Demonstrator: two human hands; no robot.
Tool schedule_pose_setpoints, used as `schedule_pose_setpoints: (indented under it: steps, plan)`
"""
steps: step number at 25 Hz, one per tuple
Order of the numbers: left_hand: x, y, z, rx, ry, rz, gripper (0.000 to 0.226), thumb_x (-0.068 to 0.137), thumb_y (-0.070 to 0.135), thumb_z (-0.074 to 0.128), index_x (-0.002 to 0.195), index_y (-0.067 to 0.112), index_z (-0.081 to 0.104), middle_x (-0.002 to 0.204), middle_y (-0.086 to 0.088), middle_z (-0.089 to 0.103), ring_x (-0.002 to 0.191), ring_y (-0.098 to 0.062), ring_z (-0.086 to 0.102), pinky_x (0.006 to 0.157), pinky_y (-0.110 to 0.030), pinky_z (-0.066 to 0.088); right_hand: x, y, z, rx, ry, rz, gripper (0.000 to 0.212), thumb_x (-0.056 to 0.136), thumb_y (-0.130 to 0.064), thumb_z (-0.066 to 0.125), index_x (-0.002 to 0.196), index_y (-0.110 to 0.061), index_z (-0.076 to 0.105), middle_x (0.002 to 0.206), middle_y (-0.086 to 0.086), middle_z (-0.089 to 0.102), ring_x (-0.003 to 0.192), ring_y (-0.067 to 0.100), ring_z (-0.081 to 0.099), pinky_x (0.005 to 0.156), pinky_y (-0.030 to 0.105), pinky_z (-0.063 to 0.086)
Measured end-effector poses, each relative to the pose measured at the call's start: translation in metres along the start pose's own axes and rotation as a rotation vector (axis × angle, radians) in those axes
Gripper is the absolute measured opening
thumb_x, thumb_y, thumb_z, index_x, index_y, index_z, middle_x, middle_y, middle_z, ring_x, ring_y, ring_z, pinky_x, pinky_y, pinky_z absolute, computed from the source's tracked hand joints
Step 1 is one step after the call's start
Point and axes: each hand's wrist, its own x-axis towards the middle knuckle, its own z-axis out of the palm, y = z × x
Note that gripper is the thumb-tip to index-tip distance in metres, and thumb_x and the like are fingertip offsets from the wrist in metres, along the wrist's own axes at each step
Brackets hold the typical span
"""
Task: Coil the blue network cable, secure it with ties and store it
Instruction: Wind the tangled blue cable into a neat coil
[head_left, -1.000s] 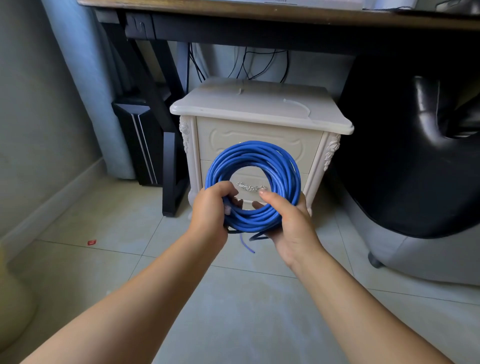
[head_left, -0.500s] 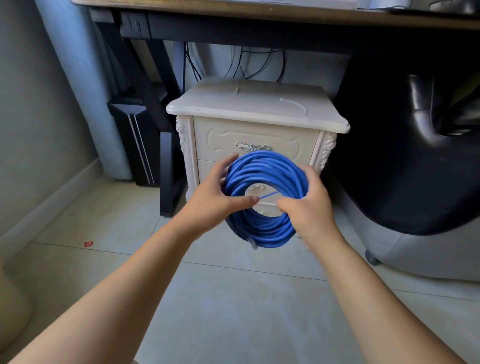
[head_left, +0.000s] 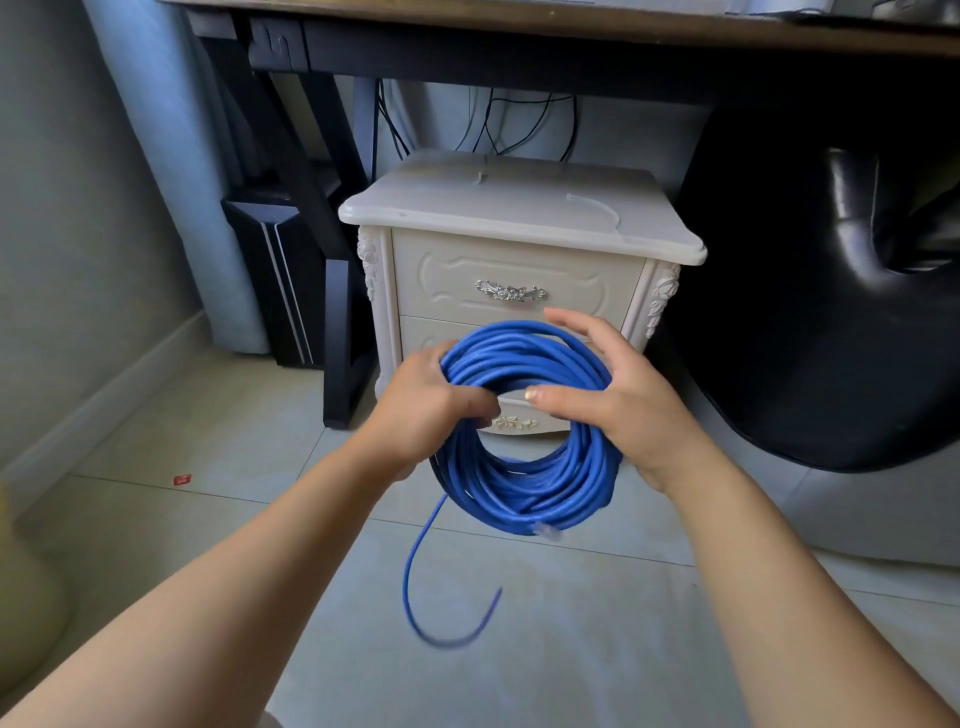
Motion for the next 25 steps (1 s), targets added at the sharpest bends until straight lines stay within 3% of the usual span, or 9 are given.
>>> schedule_pose_setpoints:
  steps: [3,7,10,12,14,17,20,22,25]
  plan:
    - [0.002,-0.001,0.0,-0.246,0.12,-0.109,0.024,0.057,0.005,0.066,0.08,0.005,0.06,0.061,-0.005,0.054,0.056,-0.022,0.056,0.073,-0.047,0.055,0.002,0.006,0.001,0.332,0.002,0.128,0.059,0.069,-0.027,0.078,0.125,-0.032,0.059,0.116,0.0,0.07,0.103,0.024,0.069,0.095,0.052,0.052]
    - [0.0,-0.004,0.006,-0.392,0.239,-0.196,0.022,0.059,0.006,0.067,0.081,0.009,0.062,0.061,-0.006,0.053,0.055,-0.023,0.055,0.071,-0.043,0.052,0.003,0.009,0.013,0.466,0.12,0.171,0.053,0.071,-0.027,0.078,0.123,-0.029,0.063,0.115,0.005,0.071,0.101,0.029,0.071,0.093,0.063,0.048]
    - [-0.002,-0.004,0.011,-0.43,0.298,-0.208,0.017,0.066,0.003,0.066,0.082,0.008,0.062,0.061,-0.005,0.054,0.056,-0.022,0.054,0.07,-0.04,0.053,0.003,0.007,0.017,0.56,0.183,0.195,0.058,0.072,-0.047,0.076,0.125,-0.026,0.063,0.117,0.006,0.07,0.102,0.03,0.07,0.095,0.062,0.048]
    - [-0.003,0.0,0.014,-0.493,0.348,-0.249,0.011,0.072,0.001,0.063,0.082,0.006,0.062,0.058,-0.005,0.053,0.052,-0.02,0.054,0.067,-0.037,0.054,0.002,0.004,0.022,0.664,0.187,0.233,0.068,0.071,-0.068,0.061,0.125,-0.026,0.064,0.119,0.009,0.068,0.103,0.031,0.07,0.098,0.059,0.047]
    - [-0.003,0.002,0.017,-0.574,0.407,-0.304,0.008,0.076,0.003,0.062,0.084,0.005,0.062,0.055,-0.003,0.053,0.047,-0.017,0.056,0.063,-0.033,0.053,-0.001,0.004,0.031,0.754,0.184,0.268,0.071,0.064,-0.073,0.052,0.119,-0.029,0.066,0.121,0.009,0.067,0.105,0.031,0.069,0.1,0.056,0.047]
    - [-0.003,-0.002,0.022,-0.688,0.486,-0.35,0.035,0.074,0.007,0.065,0.108,0.003,0.061,0.059,-0.002,0.055,0.046,-0.015,0.058,0.055,-0.029,0.051,-0.005,0.01,0.047,0.773,0.177,0.247,0.086,0.055,-0.076,0.065,0.128,-0.031,0.058,0.131,0.005,0.061,0.11,0.026,0.067,0.1,0.052,0.048]
    - [-0.006,-0.006,0.027,-0.7,0.511,-0.335,0.031,0.075,0.008,0.065,0.105,0.005,0.061,0.066,-0.004,0.057,0.053,-0.017,0.059,0.057,-0.03,0.051,-0.003,0.018,0.054,0.741,0.214,0.195,0.075,0.061,-0.051,0.082,0.128,-0.032,0.054,0.12,0.0,0.064,0.108,0.027,0.067,0.097,0.051,0.051]
    - [-0.01,-0.005,0.031,-0.664,0.465,-0.29,0.009,0.08,0.006,0.063,0.088,0.009,0.061,0.068,-0.006,0.058,0.064,-0.019,0.059,0.069,-0.035,0.049,-0.002,0.021,0.055,0.701,0.291,0.193,0.055,0.075,-0.02,0.08,0.125,-0.023,0.055,0.108,0.007,0.068,0.107,0.034,0.067,0.096,0.054,0.051]
    - [-0.015,-0.006,0.037,-0.566,0.304,-0.198,0.005,0.082,0.003,0.062,0.086,0.005,0.061,0.075,-0.012,0.063,0.072,-0.022,0.064,0.074,-0.038,0.05,0.002,0.024,0.052,0.681,0.483,0.25,0.033,0.08,0.002,0.069,0.112,-0.003,0.059,0.092,0.02,0.066,0.084,0.032,0.07,0.09,0.052,0.055]
